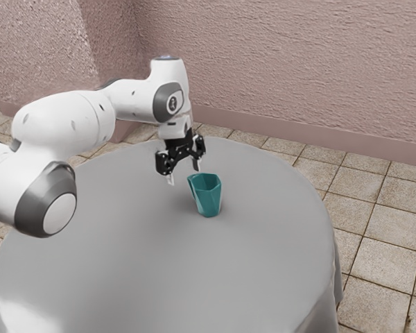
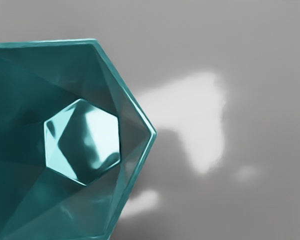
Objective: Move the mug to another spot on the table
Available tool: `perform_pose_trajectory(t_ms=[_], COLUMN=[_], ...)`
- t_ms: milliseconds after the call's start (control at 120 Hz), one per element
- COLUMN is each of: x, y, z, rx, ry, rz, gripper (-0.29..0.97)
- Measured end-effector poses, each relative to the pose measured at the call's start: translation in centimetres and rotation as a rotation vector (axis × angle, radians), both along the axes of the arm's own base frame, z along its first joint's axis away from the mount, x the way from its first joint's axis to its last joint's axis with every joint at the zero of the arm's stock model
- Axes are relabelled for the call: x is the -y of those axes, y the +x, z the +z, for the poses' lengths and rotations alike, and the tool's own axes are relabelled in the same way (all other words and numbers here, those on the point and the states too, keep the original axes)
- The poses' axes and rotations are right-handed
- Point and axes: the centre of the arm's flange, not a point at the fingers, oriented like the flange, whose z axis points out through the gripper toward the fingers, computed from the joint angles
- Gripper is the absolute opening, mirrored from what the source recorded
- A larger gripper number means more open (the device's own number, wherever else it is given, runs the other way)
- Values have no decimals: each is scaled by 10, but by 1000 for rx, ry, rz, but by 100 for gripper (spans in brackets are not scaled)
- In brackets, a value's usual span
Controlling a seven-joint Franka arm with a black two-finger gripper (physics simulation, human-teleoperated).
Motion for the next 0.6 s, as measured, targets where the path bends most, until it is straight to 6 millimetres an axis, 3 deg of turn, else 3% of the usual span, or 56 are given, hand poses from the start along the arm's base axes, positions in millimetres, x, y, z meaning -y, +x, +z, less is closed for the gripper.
perform_pose_trajectory(t_ms=[92,333,458,600], x=[2,4,-5,-2], y=[1,8,16,24], z=[-8,-5,-1,-9], rx=[-8,18,39,46], ry=[-5,-15,3,6], rz=[1,7,18,15], gripper=[68,68,68,68])
